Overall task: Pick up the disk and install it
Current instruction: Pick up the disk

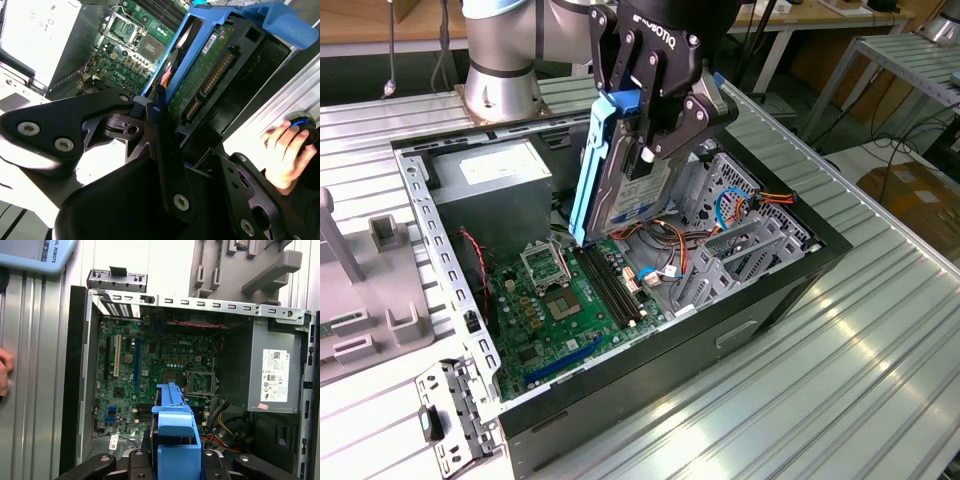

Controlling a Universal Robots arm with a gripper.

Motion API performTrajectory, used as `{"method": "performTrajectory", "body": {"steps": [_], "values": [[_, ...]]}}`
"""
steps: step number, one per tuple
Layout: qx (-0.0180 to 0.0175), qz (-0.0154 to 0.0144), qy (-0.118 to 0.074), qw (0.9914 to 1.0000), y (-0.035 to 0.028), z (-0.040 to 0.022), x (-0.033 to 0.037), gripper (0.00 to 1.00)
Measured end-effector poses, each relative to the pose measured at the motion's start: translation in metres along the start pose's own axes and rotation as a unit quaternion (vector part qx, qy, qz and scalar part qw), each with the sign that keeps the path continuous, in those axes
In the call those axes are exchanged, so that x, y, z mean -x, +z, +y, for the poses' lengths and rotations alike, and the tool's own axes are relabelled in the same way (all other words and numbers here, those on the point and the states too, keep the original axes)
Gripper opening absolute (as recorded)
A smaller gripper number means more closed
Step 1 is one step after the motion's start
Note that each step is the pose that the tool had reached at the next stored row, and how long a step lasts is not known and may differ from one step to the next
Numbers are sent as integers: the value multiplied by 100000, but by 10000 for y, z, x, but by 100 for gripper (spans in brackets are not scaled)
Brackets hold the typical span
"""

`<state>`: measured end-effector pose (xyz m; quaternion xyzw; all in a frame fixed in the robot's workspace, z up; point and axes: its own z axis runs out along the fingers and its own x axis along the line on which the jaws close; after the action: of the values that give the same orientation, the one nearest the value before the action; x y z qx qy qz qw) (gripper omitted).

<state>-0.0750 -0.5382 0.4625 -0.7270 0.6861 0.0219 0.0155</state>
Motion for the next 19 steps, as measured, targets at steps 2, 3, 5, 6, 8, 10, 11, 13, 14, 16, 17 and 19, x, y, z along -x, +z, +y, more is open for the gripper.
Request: {"method": "performTrajectory", "body": {"steps": [2,3,5,6,8,10,11,13,14,16,17,19], "values": [[0,0,0,100000,0,0,-6,36],[-1,-6,2,100000,1,0,-6,36],[-4,-9,-2,100000,1,1,-10,36],[0,-6,2,100000,1,1,-11,36],[-1,-10,-2,100000,1,1,-20,36],[2,0,-4,100000,-1,1,-27,36],[2,-4,-4,100000,-1,1,-33,36],[-1,-7,-1,100000,-2,4,-71,36],[1,-8,2,100000,-4,6,-97,36],[-1,-7,-2,100000,-5,7,-129,36],[0,-6,-3,100000,-6,7,-140,36],[0,-3,-2,100000,-7,6,-172,36]]}}
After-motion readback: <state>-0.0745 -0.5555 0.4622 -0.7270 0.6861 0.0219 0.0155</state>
